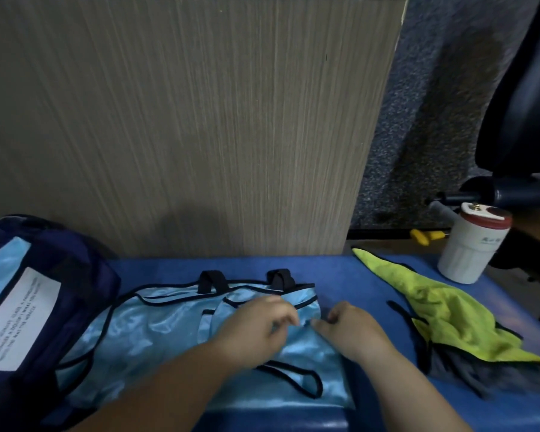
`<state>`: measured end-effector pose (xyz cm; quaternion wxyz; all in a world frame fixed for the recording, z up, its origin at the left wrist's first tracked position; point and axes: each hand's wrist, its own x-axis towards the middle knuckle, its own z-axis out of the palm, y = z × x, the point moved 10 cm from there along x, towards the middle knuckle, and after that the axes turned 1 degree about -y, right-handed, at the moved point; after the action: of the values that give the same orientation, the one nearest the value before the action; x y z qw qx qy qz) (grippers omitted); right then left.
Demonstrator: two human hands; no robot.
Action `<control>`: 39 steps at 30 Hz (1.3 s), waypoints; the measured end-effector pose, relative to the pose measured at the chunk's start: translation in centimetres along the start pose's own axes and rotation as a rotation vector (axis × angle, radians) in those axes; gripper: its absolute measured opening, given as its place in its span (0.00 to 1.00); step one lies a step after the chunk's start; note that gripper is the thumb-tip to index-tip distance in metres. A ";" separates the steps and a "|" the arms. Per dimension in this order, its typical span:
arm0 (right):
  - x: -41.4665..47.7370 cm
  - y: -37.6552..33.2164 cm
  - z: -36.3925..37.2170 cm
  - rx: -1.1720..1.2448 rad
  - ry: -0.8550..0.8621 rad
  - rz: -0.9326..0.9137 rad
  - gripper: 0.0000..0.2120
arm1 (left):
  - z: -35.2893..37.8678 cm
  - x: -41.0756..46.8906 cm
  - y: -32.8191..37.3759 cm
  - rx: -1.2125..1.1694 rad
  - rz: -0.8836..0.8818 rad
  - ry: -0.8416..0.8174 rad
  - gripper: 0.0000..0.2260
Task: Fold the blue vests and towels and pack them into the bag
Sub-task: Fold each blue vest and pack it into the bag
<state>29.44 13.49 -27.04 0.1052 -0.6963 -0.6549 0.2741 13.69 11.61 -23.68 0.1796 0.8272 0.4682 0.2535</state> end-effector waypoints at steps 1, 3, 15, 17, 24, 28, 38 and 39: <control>0.0 0.0 0.2 0.004 -0.010 0.006 0.16 | 1.7 0.4 1.2 0.011 0.064 -0.079 0.11; 0.1 0.2 0.3 -0.002 -0.006 0.008 0.14 | 3.6 1.4 1.9 0.040 0.107 -0.111 0.13; 0.1 1.3 1.7 0.065 -0.129 -0.025 0.13 | 6.9 3.9 -3.2 0.390 -0.090 -0.284 0.26; 0.1 1.3 1.6 0.076 -0.137 -0.032 0.12 | 7.0 4.0 -3.5 0.407 -0.121 -0.315 0.27; -0.7 0.5 2.1 0.075 -0.151 -0.070 0.23 | 6.3 4.1 -3.4 0.338 -0.179 -0.297 0.30; -1.0 -0.1 2.7 0.394 -0.219 -0.075 0.18 | 3.0 3.3 -2.3 0.327 -0.200 -0.006 0.24; -0.6 2.2 -2.3 1.717 -0.217 0.064 0.28 | 4.0 0.6 -3.3 0.277 -0.184 -0.109 0.22; -0.6 2.4 -2.9 1.743 -0.207 0.036 0.28 | 4.6 0.6 -3.6 0.273 -0.216 -0.179 0.22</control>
<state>33.03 13.22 -25.71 0.5354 -0.3500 -0.2077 0.7401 14.18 13.63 -29.22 0.1326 0.8081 0.5664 0.0924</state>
